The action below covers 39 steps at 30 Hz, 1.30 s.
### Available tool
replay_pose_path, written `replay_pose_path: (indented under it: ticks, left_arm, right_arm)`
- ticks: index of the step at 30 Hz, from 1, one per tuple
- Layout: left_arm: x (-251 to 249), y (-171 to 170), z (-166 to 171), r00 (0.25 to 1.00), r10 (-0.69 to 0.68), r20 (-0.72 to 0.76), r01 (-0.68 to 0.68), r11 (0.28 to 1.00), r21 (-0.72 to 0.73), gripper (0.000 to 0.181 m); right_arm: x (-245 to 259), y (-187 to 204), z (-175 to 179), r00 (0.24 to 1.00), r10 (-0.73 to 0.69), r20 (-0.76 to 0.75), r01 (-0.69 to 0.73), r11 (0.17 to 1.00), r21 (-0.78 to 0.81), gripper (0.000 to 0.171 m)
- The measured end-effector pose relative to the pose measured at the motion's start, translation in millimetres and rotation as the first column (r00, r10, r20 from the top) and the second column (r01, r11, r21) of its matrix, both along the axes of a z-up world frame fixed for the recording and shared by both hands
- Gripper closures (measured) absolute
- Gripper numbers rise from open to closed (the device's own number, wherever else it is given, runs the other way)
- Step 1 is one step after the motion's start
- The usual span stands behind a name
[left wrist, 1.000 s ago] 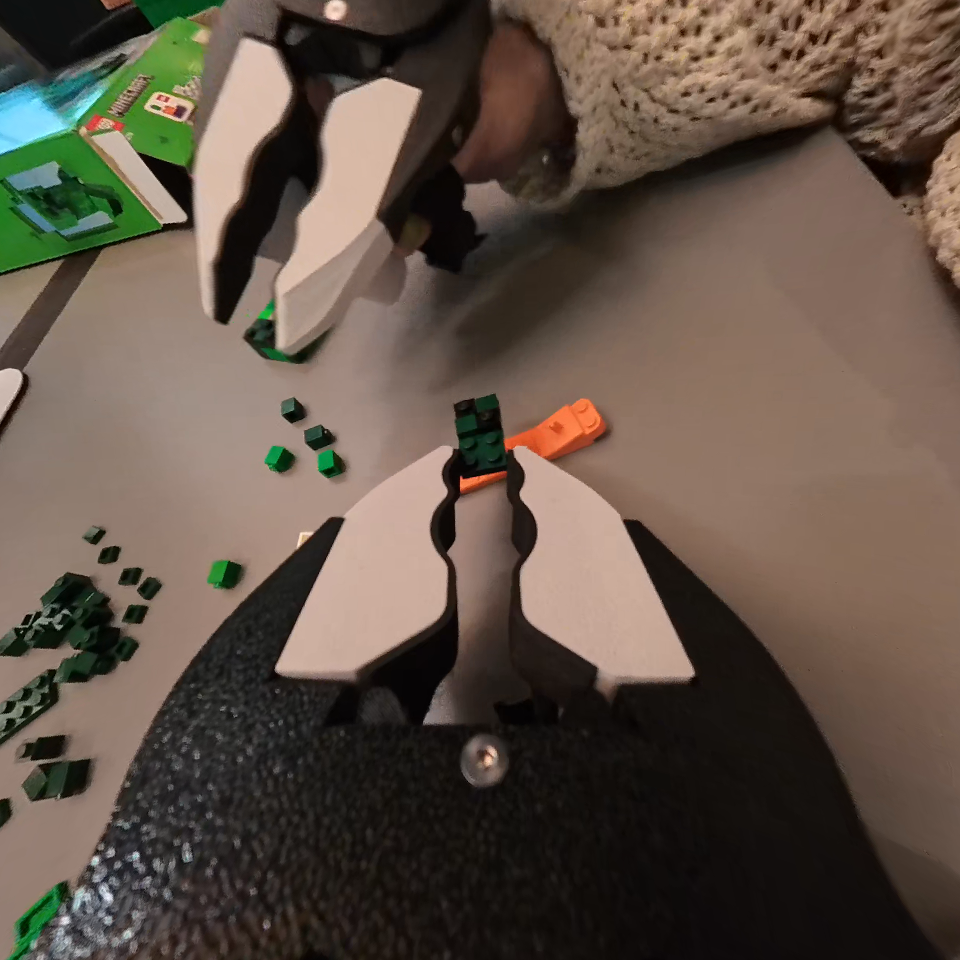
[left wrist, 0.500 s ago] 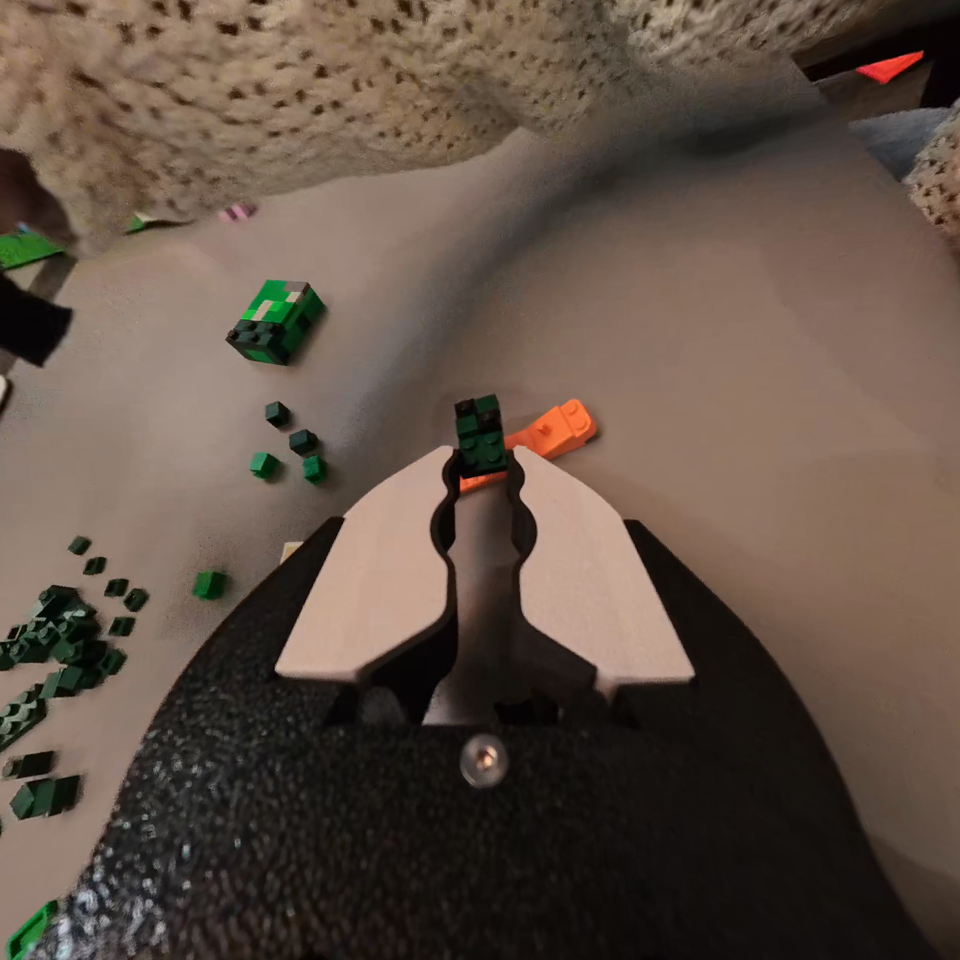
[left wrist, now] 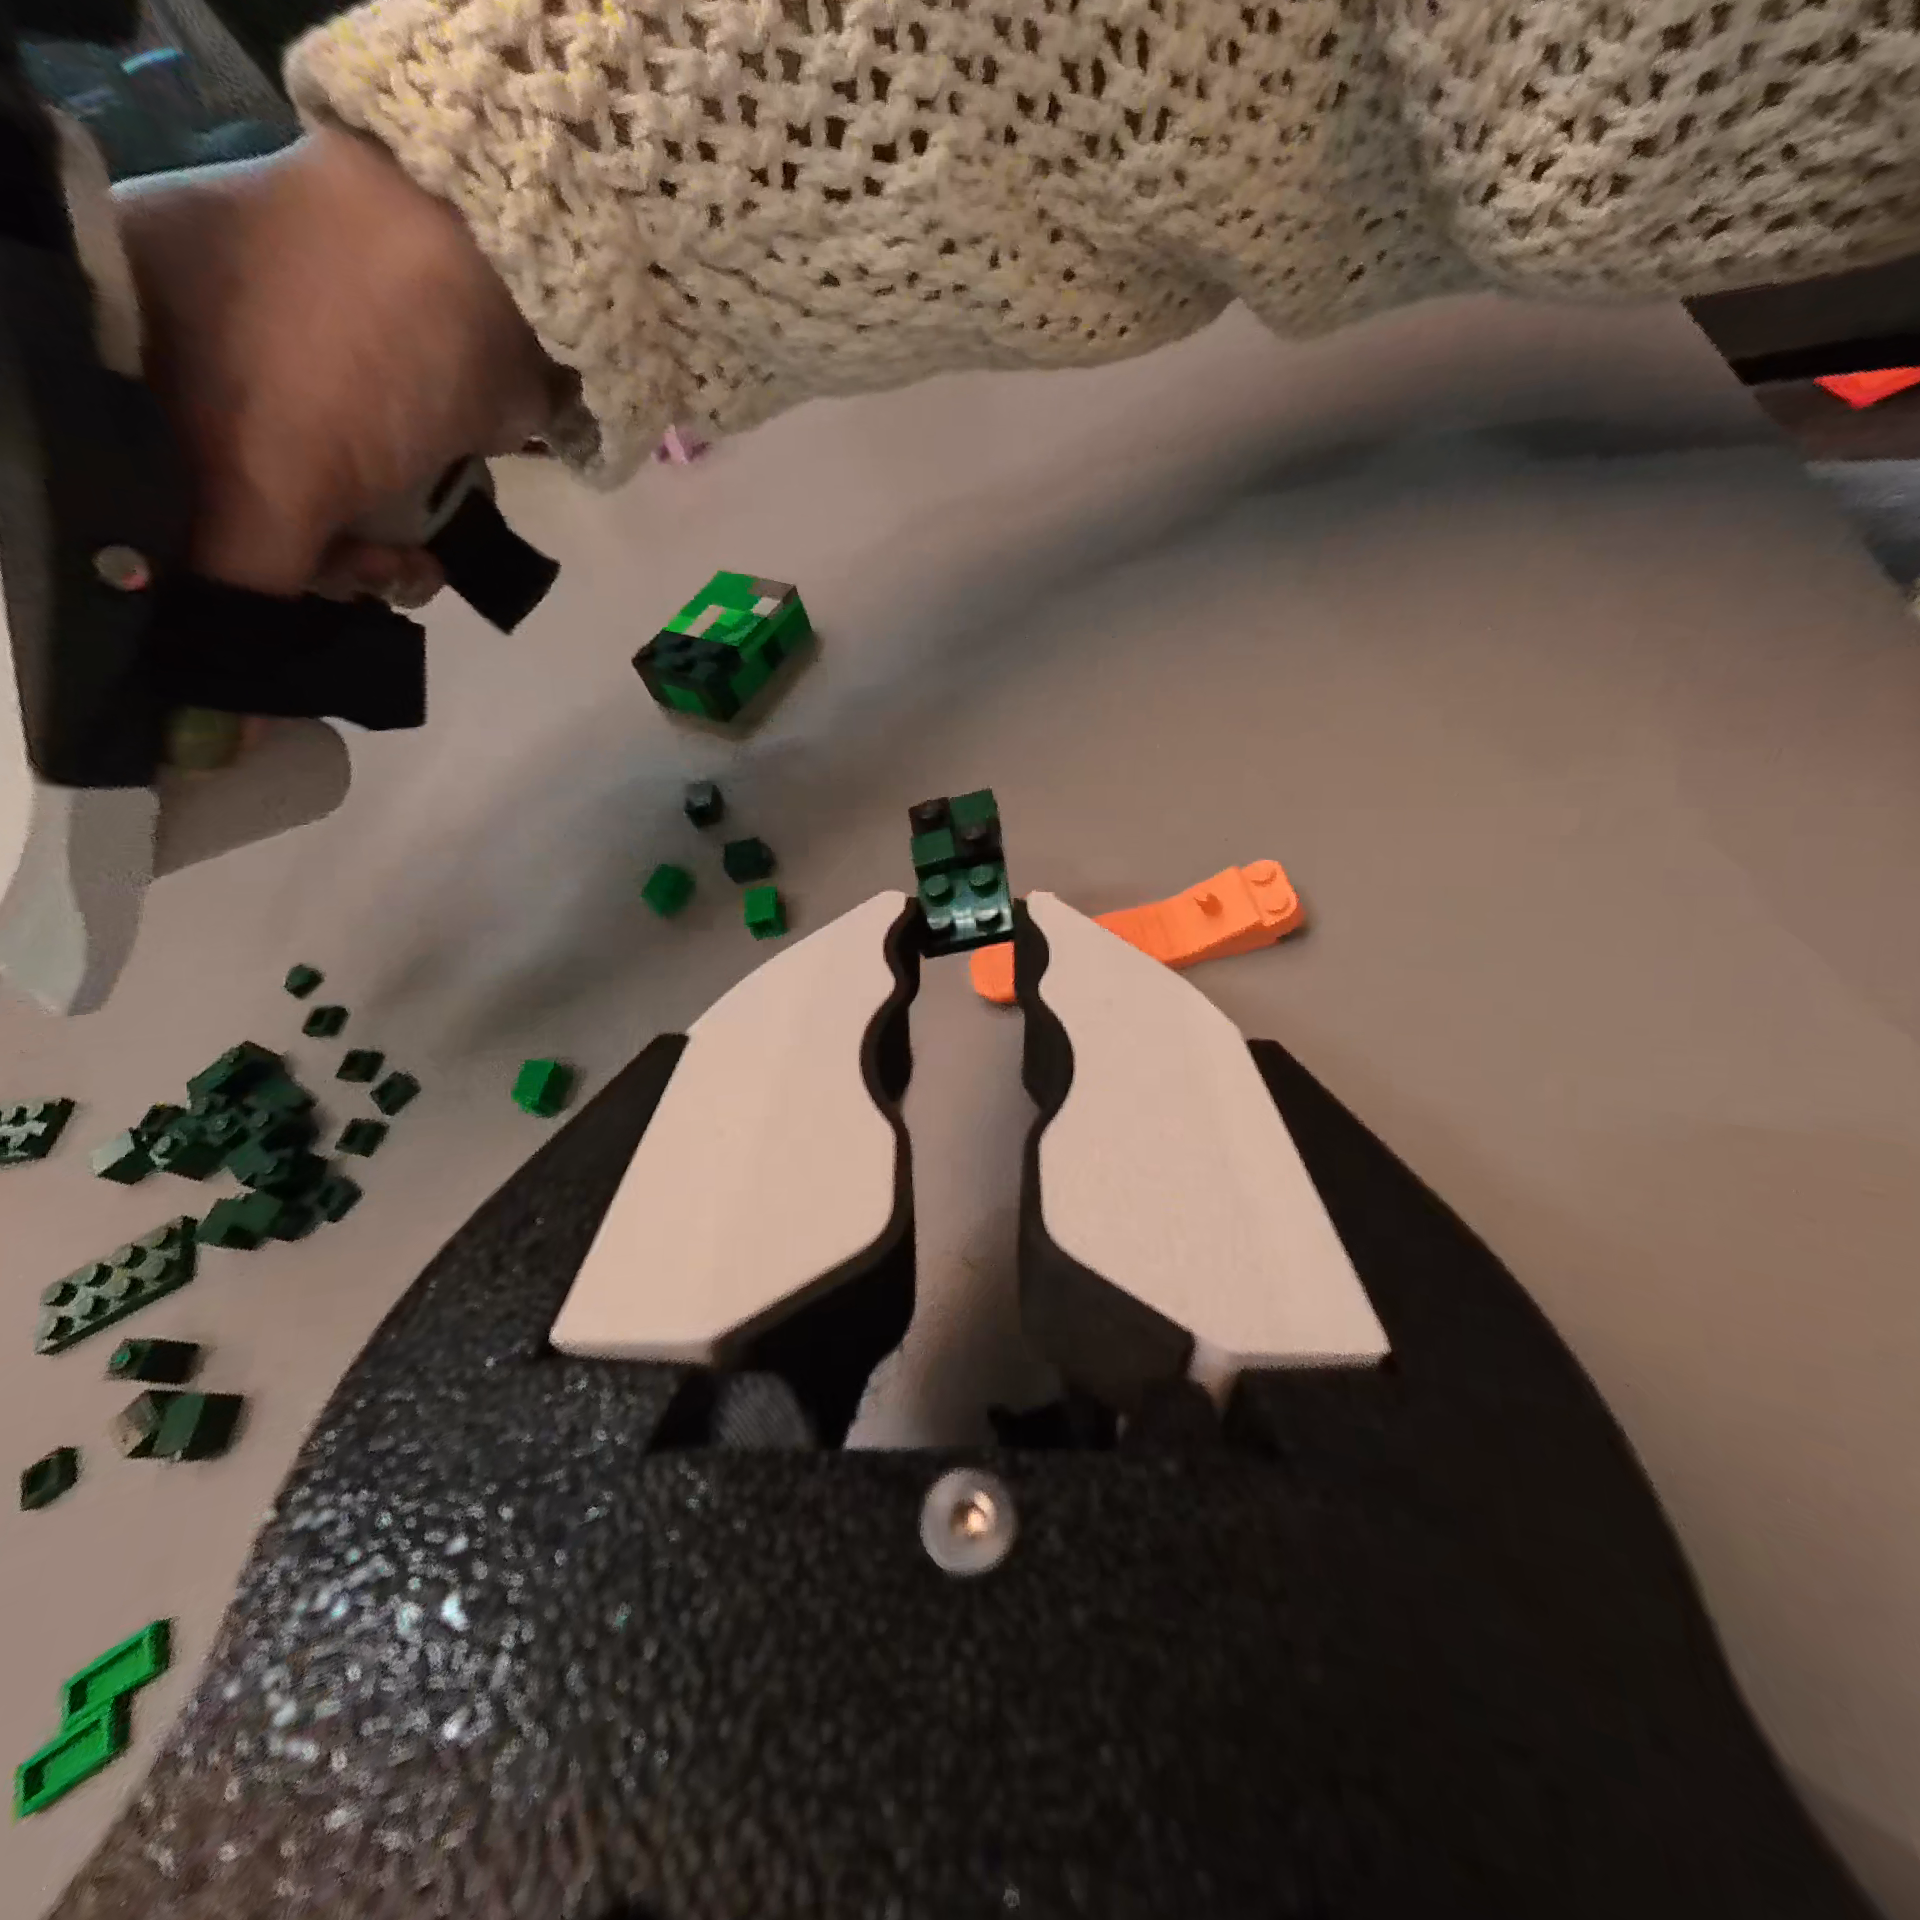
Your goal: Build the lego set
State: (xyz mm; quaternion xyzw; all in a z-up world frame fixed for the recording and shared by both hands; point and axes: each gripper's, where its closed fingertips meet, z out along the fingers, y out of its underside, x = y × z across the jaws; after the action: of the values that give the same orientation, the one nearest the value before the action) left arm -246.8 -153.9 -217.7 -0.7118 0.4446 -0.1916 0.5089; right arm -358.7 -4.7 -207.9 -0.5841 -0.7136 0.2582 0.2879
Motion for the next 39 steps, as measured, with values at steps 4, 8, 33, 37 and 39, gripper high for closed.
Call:
replay_pose_path:
  ticks: [4, 8, 33, 37, 39]
  left_arm:
    - [1.0, -0.2, -1.3, 1.0, -0.004, -0.008, 0.004, 1.0, -0.003, 0.165]
    - [2.6, -1.0, -3.2, 1.0, -0.013, -0.01, 0.012, 1.0, -0.015, 0.165]
    - [5.2, -2.2, -5.0, 1.0, -0.022, -0.019, 0.022, 0.999, -0.029, 0.165]
    - [5.0, -2.4, -5.1, 1.0, -0.023, -0.02, 0.022, 0.999, -0.03, 0.165]
    - [4.9, -2.5, -5.3, 1.0, -0.023, -0.021, 0.023, 0.999, -0.031, 0.165]
  right_arm:
    - [9.3, 6.2, -6.5, 0.999, 0.034, 0.035, -0.035, 0.999, 0.012, 0.149]
    - [19.7, 1.7, -24.8, 0.981, 0.15, 0.12, -0.159, 0.985, 0.069, 0.151]
    - [23.7, 26.5, -54.1, 0.962, 0.116, 0.246, -0.122, 0.992, 0.009, 0.164]
    - [23.7, 24.8, -53.7, 0.961, 0.12, 0.248, -0.12, 0.993, -0.017, 0.163]
    - [22.7, 24.1, -52.6, 0.963, 0.124, 0.24, -0.123, 0.992, -0.019, 0.163]
